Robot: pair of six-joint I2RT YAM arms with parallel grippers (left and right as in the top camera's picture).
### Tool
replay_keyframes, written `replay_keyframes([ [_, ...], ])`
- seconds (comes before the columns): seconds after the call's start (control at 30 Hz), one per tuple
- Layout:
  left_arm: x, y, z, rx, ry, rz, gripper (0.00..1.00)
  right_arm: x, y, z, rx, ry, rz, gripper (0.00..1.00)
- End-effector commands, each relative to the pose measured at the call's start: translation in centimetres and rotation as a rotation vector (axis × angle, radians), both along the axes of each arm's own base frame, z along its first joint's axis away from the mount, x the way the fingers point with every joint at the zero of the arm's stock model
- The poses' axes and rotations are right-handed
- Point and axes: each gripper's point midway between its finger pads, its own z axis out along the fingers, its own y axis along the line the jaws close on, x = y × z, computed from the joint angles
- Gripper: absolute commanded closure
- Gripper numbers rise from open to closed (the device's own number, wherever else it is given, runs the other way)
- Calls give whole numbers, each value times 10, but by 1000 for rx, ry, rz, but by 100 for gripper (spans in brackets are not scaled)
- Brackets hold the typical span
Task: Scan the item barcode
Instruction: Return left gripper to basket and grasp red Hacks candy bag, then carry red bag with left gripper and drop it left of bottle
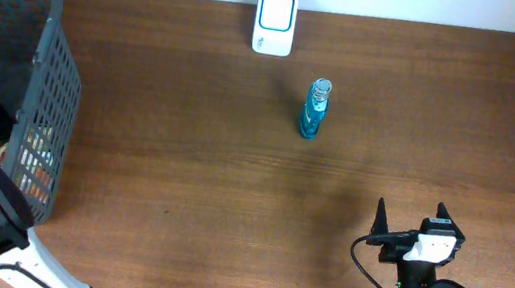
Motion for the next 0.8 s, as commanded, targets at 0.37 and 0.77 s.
replay_keyframes([
  [0.37,31,6,82,62,-222,-29,100,0,-3,-3,7,5,-15,2],
  [0.77,44,-81,332,126,-998,-321,100,0,-3,-3,7,6,-15,2],
])
